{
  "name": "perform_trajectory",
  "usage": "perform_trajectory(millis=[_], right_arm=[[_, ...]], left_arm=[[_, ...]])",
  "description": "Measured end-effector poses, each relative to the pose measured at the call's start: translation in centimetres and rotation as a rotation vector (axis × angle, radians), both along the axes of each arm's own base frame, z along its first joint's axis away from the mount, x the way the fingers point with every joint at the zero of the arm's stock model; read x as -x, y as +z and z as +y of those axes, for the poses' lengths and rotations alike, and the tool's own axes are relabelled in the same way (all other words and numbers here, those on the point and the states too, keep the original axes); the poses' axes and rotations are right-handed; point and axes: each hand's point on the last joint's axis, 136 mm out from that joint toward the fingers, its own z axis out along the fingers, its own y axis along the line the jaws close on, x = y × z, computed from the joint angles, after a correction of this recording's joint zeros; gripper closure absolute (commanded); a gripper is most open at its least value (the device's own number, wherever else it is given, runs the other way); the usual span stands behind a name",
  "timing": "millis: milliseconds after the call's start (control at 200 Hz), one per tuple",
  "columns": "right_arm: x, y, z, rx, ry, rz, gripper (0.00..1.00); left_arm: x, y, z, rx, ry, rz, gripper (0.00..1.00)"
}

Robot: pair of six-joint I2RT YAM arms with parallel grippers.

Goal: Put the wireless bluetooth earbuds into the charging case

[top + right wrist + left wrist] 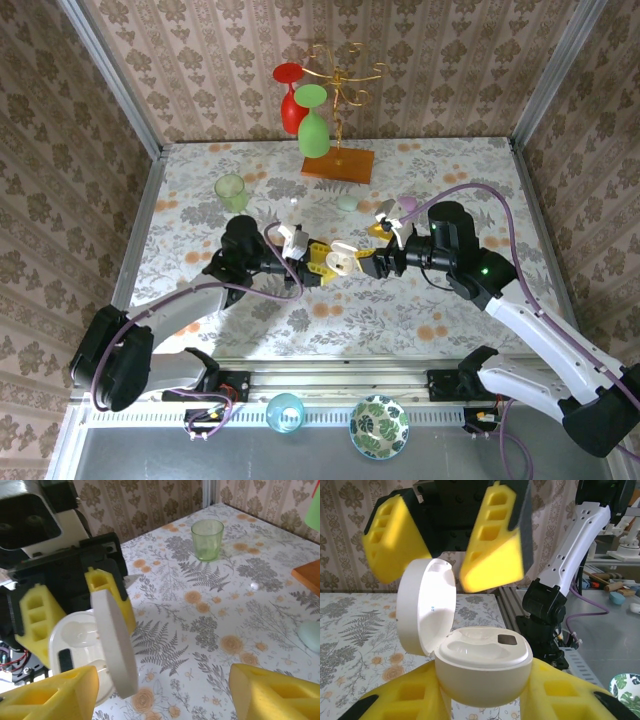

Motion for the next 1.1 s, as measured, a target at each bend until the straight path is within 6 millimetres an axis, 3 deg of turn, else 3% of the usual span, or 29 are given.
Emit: perform_trajectory(millis=[180,340,480,650,755,860,1100], right_arm=[[1.1,1.1,0.2,-0.072,0.039,-0.03,0.28],[1.0,2.2,-1.0,-0.175,-0.003,-0.066,0.28],[-1.3,2.5,-3.2,-0.268,-0.139,-0.064,0.29],[-5.8,0.9,-7.4,-0.311,-0.427,-0.001,0.31],[-9.0,-1.9,-9.1,-0.25,-0.597,0.103,0.31],[-12.1,-6.0,-10.1,-0.119,-0.723,0.231,0.33],[-16.4,-14.9,-11.3,0.173,-0.869,0.466,0.47]], left_arm=[[-1.4,-0.4,0.3,0.004,0.079,-0.008,0.73],[-3.0,-1.4,1.0,0.002,0.171,-0.007,0.73],[-3.9,-1.1,1.5,0.024,0.228,-0.021,0.73],[-4.3,-0.3,1.9,0.059,0.267,-0.039,0.73],[-4.4,-0.1,2.0,0.071,0.279,-0.039,0.73],[-4.5,0.3,2.2,0.085,0.292,-0.047,0.73],[-4.4,1.0,2.3,0.103,0.3,-0.068,0.73]])
